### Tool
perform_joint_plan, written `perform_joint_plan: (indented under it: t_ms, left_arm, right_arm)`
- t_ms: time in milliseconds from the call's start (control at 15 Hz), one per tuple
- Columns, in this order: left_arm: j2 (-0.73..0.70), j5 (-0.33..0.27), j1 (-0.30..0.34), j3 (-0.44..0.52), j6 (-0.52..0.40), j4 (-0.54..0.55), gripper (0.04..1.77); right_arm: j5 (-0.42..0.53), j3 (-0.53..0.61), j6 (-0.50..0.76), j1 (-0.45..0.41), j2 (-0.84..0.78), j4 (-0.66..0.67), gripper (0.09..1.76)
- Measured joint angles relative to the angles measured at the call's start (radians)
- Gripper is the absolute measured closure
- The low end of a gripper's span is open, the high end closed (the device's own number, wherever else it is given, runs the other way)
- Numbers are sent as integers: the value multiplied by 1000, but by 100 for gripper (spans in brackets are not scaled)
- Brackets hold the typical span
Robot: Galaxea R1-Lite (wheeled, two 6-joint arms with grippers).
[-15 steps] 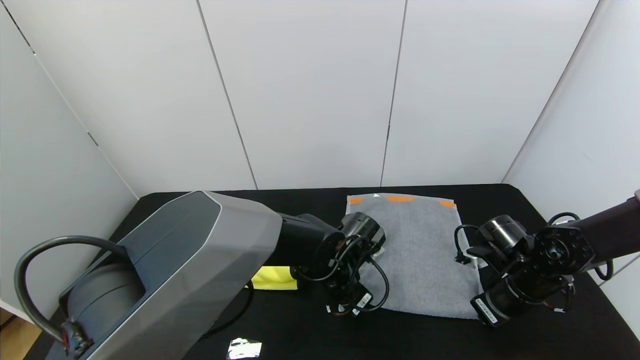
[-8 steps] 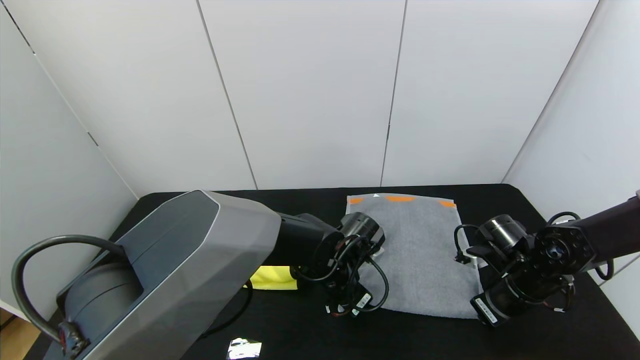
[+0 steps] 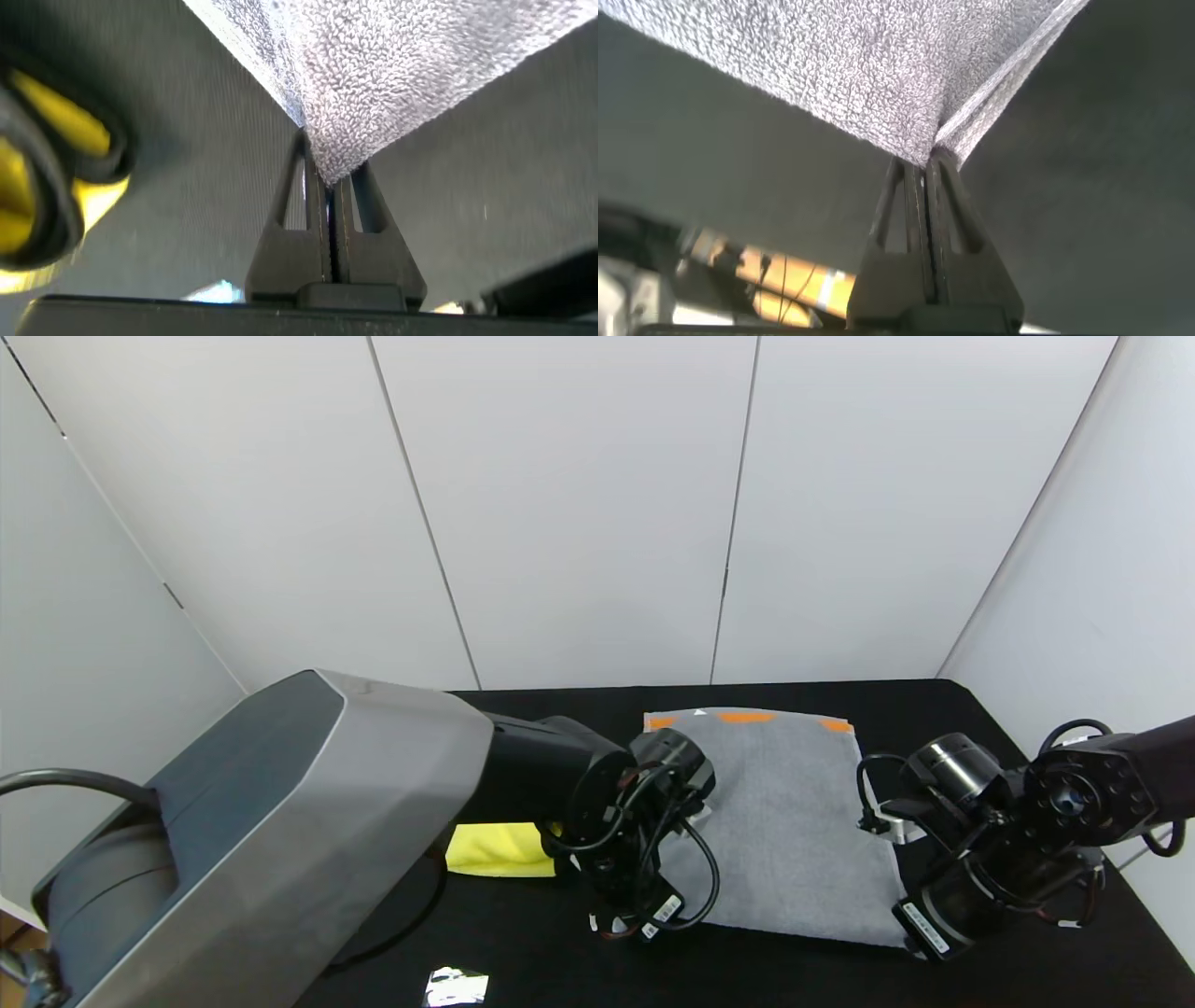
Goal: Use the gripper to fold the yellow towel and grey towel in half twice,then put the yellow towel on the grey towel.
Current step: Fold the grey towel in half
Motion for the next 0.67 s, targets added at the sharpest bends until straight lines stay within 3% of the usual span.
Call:
perform_joint_plan:
  t_ms: [467,667]
  left_arm:
    - [-120,11,-43,144,-3,23,168]
    - [-152,14,-44,154,-5,14,168]
  right_arm:
    - [9,106,29,68,-143,17,172]
    - [5,97,62,76,-183,9,172]
